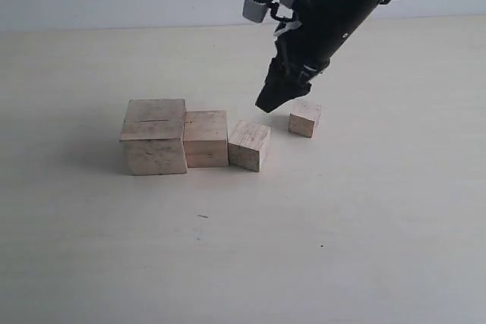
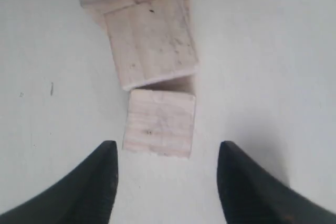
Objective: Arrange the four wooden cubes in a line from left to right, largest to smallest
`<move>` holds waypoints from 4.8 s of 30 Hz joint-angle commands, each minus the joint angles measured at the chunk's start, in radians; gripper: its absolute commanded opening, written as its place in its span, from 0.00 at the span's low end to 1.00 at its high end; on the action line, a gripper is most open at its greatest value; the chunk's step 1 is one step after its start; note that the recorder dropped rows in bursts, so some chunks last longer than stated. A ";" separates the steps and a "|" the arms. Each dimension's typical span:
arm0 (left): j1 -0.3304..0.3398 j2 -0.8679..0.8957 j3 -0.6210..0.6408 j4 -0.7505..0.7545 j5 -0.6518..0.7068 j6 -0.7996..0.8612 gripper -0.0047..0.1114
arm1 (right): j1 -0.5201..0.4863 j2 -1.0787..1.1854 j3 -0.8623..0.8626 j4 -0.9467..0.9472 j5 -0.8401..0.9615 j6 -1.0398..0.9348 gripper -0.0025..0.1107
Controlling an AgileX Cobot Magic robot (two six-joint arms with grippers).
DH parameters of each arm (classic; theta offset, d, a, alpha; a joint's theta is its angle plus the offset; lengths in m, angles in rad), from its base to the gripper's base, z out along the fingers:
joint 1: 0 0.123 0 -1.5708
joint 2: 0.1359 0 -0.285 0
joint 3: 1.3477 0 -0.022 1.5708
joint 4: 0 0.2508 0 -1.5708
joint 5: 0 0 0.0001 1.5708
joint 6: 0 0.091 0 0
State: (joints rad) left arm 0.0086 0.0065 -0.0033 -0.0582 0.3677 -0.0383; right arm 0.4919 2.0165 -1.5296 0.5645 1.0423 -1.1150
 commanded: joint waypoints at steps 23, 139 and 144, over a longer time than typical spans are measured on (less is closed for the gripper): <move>0.002 -0.006 0.003 0.004 -0.012 0.000 0.04 | 0.032 0.161 -0.002 -0.197 0.005 0.871 0.02; 0.002 -0.006 0.003 0.004 -0.012 0.000 0.04 | -0.154 0.043 -0.021 -0.105 0.012 0.119 0.68; 0.002 -0.006 0.003 0.004 -0.012 0.000 0.04 | -0.154 0.055 -0.021 -0.063 -0.025 0.034 0.68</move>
State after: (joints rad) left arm 0.0086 0.0065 -0.0033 -0.0582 0.3677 -0.0383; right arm 0.3398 2.0636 -1.5513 0.4790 1.0433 -1.0327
